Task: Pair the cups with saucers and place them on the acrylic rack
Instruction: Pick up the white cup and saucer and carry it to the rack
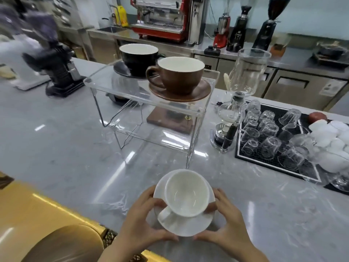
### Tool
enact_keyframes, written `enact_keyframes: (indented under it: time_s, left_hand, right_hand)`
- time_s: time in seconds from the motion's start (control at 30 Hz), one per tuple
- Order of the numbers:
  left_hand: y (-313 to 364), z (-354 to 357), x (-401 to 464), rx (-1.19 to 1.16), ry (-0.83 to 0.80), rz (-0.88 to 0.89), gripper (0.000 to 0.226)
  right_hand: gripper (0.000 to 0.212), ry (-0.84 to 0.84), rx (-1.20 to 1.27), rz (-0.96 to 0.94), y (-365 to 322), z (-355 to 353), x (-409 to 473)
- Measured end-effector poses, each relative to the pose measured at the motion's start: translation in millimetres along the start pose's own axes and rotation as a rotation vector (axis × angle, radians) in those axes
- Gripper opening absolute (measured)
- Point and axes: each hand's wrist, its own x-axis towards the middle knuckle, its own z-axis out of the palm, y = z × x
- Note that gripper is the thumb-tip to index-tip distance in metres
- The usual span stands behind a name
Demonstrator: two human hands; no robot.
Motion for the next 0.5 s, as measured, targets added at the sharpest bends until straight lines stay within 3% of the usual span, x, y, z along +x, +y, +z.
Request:
enact_keyframes:
  time_s: [0.5]
  left_hand:
    - [-30.5, -91.0, -5.2, 0.03, 0.076, 0.013, 0.067]
  right_hand:
    - [0.058, -0.008, 0.085, -0.102, -55.9, 69.9, 46.7]
